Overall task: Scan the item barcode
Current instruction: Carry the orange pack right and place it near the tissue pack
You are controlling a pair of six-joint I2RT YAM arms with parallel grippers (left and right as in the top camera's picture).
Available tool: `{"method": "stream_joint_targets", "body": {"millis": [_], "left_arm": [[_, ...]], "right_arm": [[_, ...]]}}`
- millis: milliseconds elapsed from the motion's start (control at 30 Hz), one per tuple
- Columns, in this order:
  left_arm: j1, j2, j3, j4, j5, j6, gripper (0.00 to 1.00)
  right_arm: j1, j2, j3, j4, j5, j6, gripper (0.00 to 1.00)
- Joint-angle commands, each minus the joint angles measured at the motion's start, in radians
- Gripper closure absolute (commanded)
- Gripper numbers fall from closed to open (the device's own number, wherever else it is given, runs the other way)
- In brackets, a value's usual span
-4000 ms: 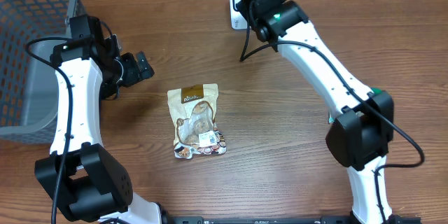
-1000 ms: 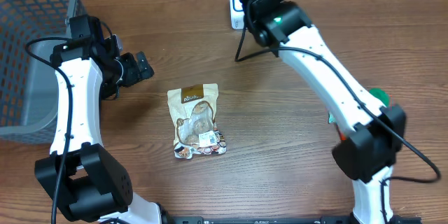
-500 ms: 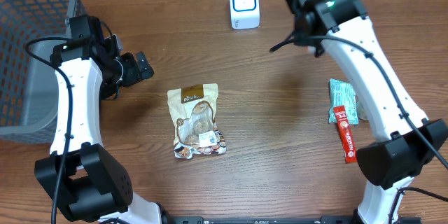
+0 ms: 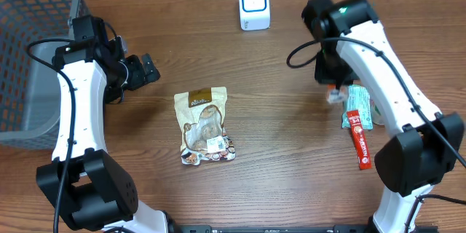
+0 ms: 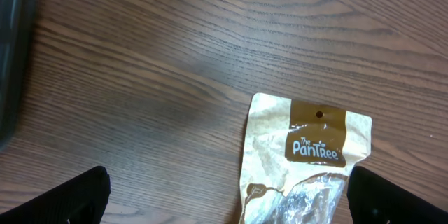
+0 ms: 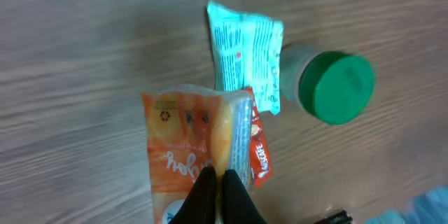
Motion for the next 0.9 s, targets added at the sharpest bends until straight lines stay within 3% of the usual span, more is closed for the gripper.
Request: {"method": "stream_joint_targets", "body": {"millis": [0,367,433,500,567,767,867], "left_arm": [[-0.006,0.002,0.021,0.0,0.0,0.023,0.01],[-0.006,0.002,0.021,0.0,0.0,0.023,0.0],[-0.006,0.002,0.021,0.0,0.0,0.023,0.0],[-0.006,0.002,0.021,0.0,0.0,0.023,0.0],[-0.006,0.002,0.021,0.0,0.0,0.023,0.01],[-0.006,0.002,0.021,0.0,0.0,0.023,0.0],[-0.006,0.002,0.021,0.0,0.0,0.023,0.0]], "right_arm": [[-0.01,-0.026,-0.148,0.06,0.028,0.01,0.96],[-0.112,-0.026,-0.429,0.322,0.138,0.01,0.95],[-0.133,-0.026,-0.457,0.362,0.135,0.01,0.79],[-0.151,-0.026,-0.481,0.401,0.134,0.01,0.7],[-0.162,-0.026,-0.495,0.43,0.131,0.01,0.4],[-0.162,-0.031,-0.435,0.422,0.112,0.01,0.38],[-0.145,-0.052,-0.354,0.386,0.003,-0.008,0.36]]}}
